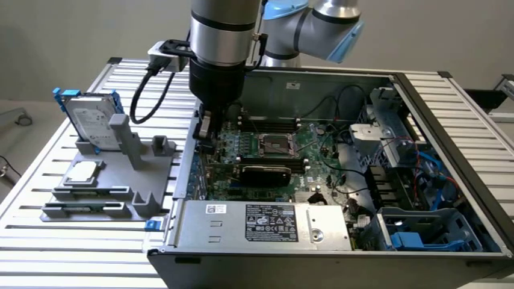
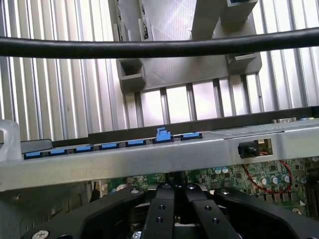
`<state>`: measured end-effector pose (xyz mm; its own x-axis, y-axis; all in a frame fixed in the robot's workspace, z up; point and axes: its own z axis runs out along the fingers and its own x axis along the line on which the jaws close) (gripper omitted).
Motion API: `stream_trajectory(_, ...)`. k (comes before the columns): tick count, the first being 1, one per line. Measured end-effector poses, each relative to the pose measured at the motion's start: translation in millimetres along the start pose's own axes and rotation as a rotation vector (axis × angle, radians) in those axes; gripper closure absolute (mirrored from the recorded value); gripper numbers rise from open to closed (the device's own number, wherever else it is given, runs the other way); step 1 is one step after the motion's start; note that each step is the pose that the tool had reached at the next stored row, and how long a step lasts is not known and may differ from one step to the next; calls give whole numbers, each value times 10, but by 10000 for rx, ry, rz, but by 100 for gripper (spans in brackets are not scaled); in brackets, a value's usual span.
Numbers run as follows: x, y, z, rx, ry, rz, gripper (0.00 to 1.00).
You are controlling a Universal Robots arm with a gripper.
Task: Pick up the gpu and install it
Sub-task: 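Press down on the gpu until it lock into place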
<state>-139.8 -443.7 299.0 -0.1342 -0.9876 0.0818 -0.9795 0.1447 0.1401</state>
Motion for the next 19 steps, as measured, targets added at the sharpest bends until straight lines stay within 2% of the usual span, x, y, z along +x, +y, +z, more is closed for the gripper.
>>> stream_trajectory(14,-7,-1,15,-4,-13,60,89)
stream_trajectory(19,-3,-12,-60,-31,-8,61,89)
